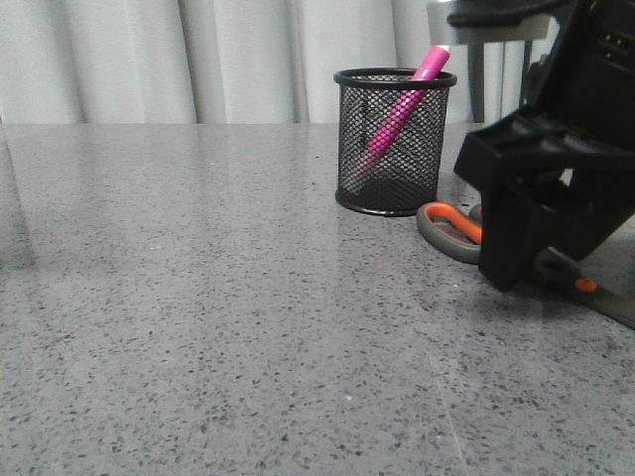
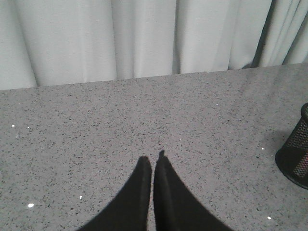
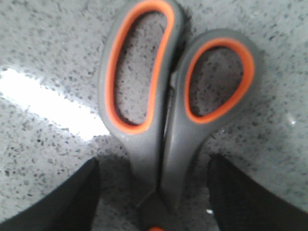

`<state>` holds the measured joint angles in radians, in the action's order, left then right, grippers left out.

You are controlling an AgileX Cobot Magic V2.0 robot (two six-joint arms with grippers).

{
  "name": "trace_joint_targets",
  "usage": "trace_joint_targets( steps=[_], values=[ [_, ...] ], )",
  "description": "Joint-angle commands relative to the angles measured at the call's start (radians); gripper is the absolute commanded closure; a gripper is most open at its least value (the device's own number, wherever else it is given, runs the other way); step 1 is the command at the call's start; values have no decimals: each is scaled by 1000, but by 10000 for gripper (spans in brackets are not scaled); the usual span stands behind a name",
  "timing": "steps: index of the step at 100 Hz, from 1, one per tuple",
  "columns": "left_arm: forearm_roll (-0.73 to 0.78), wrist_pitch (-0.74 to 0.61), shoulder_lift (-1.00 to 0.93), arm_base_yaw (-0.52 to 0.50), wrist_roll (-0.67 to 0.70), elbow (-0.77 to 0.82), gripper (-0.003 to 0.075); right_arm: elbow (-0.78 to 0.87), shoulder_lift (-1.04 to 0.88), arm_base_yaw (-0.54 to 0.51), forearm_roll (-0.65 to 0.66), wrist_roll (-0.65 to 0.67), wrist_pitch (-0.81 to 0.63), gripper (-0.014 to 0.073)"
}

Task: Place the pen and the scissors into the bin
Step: 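Lower the right gripper onto the scissors handles and close it, then lift the scissors upright and carry them above the mesh cup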

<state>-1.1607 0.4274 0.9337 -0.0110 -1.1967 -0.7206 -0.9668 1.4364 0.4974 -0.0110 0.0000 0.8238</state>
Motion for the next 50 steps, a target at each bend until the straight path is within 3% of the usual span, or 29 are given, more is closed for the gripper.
trace_joint_targets(
  steps=[1,9,35,50],
  values=[
    [-39,-14,-14,-1,6,-28,739,-32,-10,0,16,0,-14,163],
    [-39,-14,-14,-1,6,-28,739,-32,-4,0,16,0,-11,221],
    [-35,-14,-14,-1,6,-28,739,-32,-4,0,24,-8,23,672],
    [-35,-14,-14,-1,6,-28,739,-32,-40,0,24,-8,23,669]
  ],
)
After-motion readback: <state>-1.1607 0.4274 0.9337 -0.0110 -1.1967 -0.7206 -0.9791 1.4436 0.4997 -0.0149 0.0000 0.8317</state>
